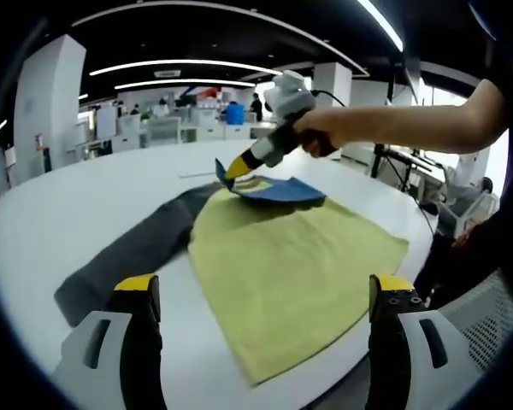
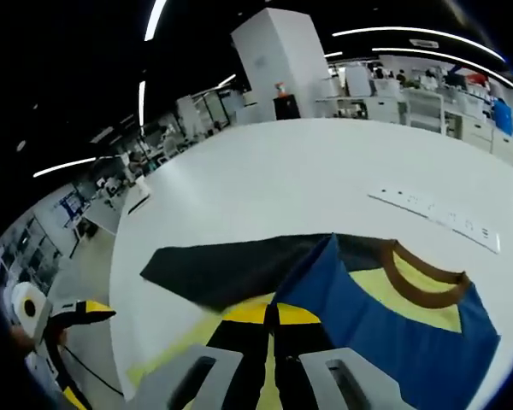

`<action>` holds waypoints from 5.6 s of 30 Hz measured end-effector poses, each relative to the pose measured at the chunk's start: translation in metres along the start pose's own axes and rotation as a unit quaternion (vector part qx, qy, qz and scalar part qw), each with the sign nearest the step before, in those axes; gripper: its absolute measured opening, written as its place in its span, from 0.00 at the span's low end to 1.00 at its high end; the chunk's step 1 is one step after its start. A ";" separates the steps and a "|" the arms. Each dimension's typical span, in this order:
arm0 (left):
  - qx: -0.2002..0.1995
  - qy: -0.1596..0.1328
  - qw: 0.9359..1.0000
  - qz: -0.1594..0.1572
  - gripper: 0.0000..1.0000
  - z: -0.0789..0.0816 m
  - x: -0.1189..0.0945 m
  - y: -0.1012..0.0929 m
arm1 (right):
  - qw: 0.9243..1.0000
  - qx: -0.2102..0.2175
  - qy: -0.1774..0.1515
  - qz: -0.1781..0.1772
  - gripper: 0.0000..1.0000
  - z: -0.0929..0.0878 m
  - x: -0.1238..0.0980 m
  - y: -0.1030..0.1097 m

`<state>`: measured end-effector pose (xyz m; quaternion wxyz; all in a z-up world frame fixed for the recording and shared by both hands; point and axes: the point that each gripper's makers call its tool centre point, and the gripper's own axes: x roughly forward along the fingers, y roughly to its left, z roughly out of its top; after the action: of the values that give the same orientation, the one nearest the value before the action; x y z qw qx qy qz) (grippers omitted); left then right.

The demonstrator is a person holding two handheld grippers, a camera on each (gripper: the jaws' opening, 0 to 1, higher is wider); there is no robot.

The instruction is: Fold the garment on the visible template until the final outline fits inside the template.

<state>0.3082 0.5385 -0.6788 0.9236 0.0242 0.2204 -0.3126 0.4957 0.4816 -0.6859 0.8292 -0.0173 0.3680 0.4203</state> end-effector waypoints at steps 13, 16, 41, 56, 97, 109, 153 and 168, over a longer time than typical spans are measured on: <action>0.006 0.000 1.000 -0.005 0.99 0.000 -0.001 -0.005 | 1.000 -0.004 0.015 -0.002 0.00 -0.018 0.027 0.009; 0.004 -0.003 1.000 -0.005 0.99 0.002 -0.001 -0.007 | 1.000 0.012 0.008 0.009 0.00 -0.018 0.034 0.013; 0.019 0.000 1.000 0.001 0.99 0.009 0.002 -0.002 | 0.997 0.015 -0.041 -0.067 0.64 -0.020 -0.028 -0.044; 0.024 -0.001 1.000 -0.014 0.99 0.009 0.009 -0.008 | 0.993 0.052 -0.052 -0.090 0.68 -0.046 -0.087 -0.086; 0.027 0.001 0.999 -0.022 0.99 0.013 0.014 -0.018 | 0.981 0.111 -0.003 -0.159 0.20 -0.162 -0.160 -0.166; 0.029 0.009 0.999 -0.017 0.99 0.009 0.012 -0.015 | 0.983 0.114 -0.005 -0.147 0.15 -0.160 -0.146 -0.159; 0.032 0.024 0.999 -0.007 0.99 0.000 0.011 -0.009 | 0.966 0.115 0.026 -0.230 0.00 -0.169 -0.165 -0.179; 0.039 0.036 0.999 -0.007 0.98 -0.005 0.011 -0.009 | 0.964 0.177 0.006 -0.198 0.06 -0.167 -0.151 -0.173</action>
<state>0.3093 0.5260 -0.6869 0.9114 0.0694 0.2410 -0.3262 0.4625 0.2097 -0.7614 0.8836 0.0552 0.4306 0.1754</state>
